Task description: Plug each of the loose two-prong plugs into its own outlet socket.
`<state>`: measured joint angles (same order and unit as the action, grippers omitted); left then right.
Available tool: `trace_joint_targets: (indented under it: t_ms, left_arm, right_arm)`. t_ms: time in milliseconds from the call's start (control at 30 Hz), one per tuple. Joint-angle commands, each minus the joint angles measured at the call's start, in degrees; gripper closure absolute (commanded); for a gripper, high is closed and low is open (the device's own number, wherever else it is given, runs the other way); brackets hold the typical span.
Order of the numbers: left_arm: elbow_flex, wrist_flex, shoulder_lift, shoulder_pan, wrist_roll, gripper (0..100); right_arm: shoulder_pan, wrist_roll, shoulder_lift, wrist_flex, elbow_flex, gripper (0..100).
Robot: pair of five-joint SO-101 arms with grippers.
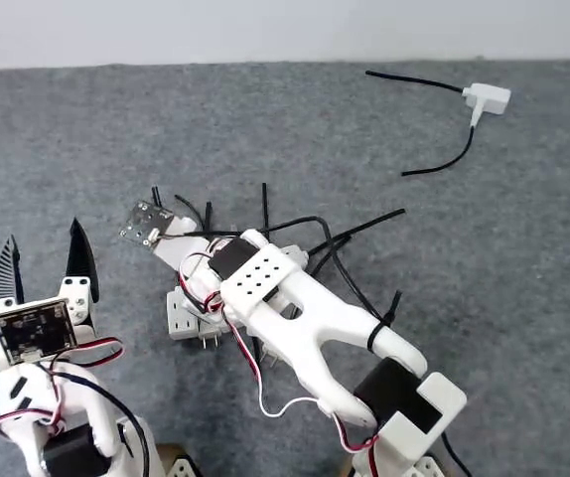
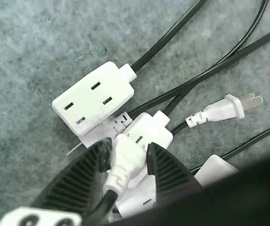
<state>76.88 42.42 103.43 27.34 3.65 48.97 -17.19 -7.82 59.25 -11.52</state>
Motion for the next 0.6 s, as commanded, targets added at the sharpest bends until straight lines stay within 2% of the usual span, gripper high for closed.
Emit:
trace_joint_targets:
  t_ms: [0, 233, 567]
  left_arm:
    - [-1.7, -0.1, 0.8, 0.0, 0.8, 76]
    - [-1.7, -0.1, 0.8, -0.1, 0.8, 76]
    - [-1.7, -0.1, 0.8, -0.1, 0.7, 76]
  right_arm:
    - [-1.5, -1.2, 0.3, -1.0, 0.4, 99.1]
    - [-4.6, -1.8, 0.2, -0.7, 0.4, 99.1]
    - [-3.9, -1.4, 0.2, -0.7, -0.5, 99.1]
